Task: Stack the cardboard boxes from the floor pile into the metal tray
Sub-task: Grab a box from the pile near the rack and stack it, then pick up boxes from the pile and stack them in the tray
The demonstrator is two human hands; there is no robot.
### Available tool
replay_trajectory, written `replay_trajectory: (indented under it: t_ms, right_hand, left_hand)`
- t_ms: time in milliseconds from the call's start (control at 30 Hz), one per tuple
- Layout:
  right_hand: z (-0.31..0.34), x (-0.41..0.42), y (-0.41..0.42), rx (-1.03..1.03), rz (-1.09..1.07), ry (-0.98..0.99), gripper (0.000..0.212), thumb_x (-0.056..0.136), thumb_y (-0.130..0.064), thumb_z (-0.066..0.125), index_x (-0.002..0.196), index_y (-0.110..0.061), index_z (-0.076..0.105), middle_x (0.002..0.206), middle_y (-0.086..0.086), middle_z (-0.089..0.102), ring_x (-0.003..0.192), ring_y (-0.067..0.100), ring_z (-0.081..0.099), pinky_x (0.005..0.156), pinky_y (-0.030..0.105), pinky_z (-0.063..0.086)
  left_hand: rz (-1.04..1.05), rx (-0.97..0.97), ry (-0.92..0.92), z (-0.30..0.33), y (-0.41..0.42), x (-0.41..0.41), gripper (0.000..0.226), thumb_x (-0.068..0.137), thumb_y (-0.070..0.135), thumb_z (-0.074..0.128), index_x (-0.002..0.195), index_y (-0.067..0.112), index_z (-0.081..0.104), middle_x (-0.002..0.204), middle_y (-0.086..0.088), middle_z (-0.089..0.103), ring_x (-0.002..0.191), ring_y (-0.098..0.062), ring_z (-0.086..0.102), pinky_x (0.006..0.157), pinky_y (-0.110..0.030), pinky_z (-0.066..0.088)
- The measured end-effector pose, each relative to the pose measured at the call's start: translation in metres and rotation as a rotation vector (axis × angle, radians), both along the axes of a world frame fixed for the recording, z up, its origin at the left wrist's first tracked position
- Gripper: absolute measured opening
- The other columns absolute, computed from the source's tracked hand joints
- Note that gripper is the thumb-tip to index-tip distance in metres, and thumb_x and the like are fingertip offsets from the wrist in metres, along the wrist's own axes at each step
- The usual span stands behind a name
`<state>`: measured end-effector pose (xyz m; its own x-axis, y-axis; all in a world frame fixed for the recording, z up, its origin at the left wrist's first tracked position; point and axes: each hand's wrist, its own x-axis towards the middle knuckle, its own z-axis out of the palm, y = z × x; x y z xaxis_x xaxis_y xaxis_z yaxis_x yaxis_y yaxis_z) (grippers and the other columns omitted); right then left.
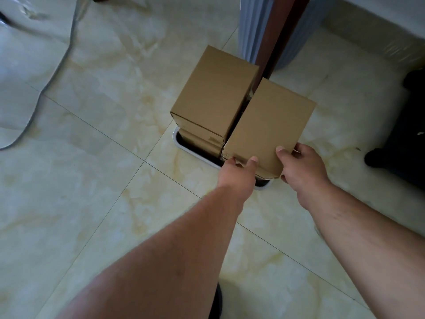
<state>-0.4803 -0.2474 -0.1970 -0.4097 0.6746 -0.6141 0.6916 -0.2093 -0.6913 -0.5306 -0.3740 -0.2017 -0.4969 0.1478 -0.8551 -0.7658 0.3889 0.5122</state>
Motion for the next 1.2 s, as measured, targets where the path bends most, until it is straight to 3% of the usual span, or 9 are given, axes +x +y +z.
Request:
replay_trajectory:
  t_ms: [300,467,567,700,767,867,967,1100,1200]
  right_hand:
    - [0.005,-0.001,0.002,0.01,0.013,-0.03,0.033,0.096,-0.035,0.065,0.127,-0.024,0.065,0.112,-0.013,0.071,0.094,0.0,0.064,0.095,0.042,0.058]
    - [0.004,0.001,0.003,0.014,0.019,-0.035,0.032,0.097,-0.035,0.065,0.126,-0.023,0.066,0.112,-0.012,0.072,0.092,0.002,0.065,0.092,0.041,0.058]
    - [0.005,0.003,0.001,0.014,0.031,-0.03,0.031,0.097,-0.035,0.065,0.125,-0.022,0.066,0.114,-0.009,0.072,0.088,0.003,0.065,0.081,0.034,0.056]
    - [0.008,0.008,-0.003,0.02,0.058,-0.031,0.03,0.097,-0.036,0.065,0.122,-0.02,0.066,0.114,-0.008,0.073,0.093,0.01,0.067,0.067,0.021,0.045]
    - [0.014,0.014,-0.004,0.021,0.062,-0.051,0.032,0.098,-0.037,0.064,0.126,-0.021,0.062,0.12,-0.007,0.069,0.102,0.014,0.065,0.073,0.022,0.045]
    - [0.022,0.028,-0.001,0.035,0.069,-0.12,0.059,0.099,-0.044,0.061,0.146,-0.01,0.051,0.142,0.007,0.06,0.121,0.026,0.059,0.092,0.032,0.045]
    - [0.031,0.053,0.007,0.009,0.077,-0.136,0.066,0.099,-0.051,0.057,0.151,-0.012,0.046,0.151,0.005,0.053,0.133,0.024,0.052,0.102,0.032,0.04]
    - [0.045,0.103,0.015,-0.033,0.048,-0.168,0.066,0.099,-0.054,0.055,0.152,-0.015,0.046,0.154,0.004,0.05,0.139,0.024,0.049,0.111,0.034,0.038]
    - [0.046,0.155,0.023,-0.071,-0.011,-0.184,0.067,0.098,-0.055,0.055,0.152,-0.016,0.046,0.155,0.003,0.05,0.14,0.022,0.049,0.116,0.037,0.038]
  left_hand:
    - [0.001,-0.023,-0.002,0.004,0.003,0.0,0.027,0.097,0.048,0.064,0.116,0.032,0.054,0.1,0.017,0.062,0.111,-0.025,0.069,0.104,-0.042,0.055]
    - [-0.008,-0.027,-0.004,0.002,0.005,0.002,0.041,0.097,0.05,0.063,0.128,0.023,0.06,0.106,0.011,0.065,0.112,-0.026,0.069,0.105,-0.043,0.055]
    - [-0.022,-0.04,-0.006,0.002,0.003,0.002,0.033,0.097,0.051,0.063,0.118,0.026,0.06,0.107,0.009,0.067,0.11,-0.025,0.07,0.105,-0.043,0.055]
    - [-0.048,-0.069,-0.016,0.007,-0.003,0.004,0.049,0.095,0.057,0.062,0.127,0.02,0.062,0.101,0.007,0.069,0.105,-0.021,0.071,0.104,-0.044,0.056]
    - [-0.079,-0.092,-0.043,0.014,-0.006,0.01,0.054,0.095,0.059,0.061,0.129,0.017,0.059,0.099,0.005,0.067,0.093,-0.016,0.072,0.103,-0.045,0.057]
    - [-0.127,-0.102,-0.041,0.026,-0.008,0.025,0.071,0.094,0.063,0.059,0.152,0.023,0.048,0.125,0.001,0.066,0.086,-0.003,0.067,0.105,-0.046,0.054]
    - [-0.152,-0.107,-0.029,0.035,-0.005,0.046,0.072,0.093,0.064,0.059,0.154,0.026,0.048,0.137,0.002,0.062,0.087,-0.002,0.067,0.105,-0.045,0.055]
    - [-0.177,-0.101,-0.066,0.044,0.007,0.081,0.066,0.096,0.057,0.064,0.15,0.021,0.052,0.127,0.0,0.067,0.1,-0.013,0.071,0.101,-0.043,0.057]
    - [-0.246,-0.117,-0.073,0.051,0.026,0.112,0.05,0.102,0.044,0.062,0.146,0.021,0.055,0.117,0.003,0.066,0.097,-0.012,0.068,0.101,-0.041,0.058]
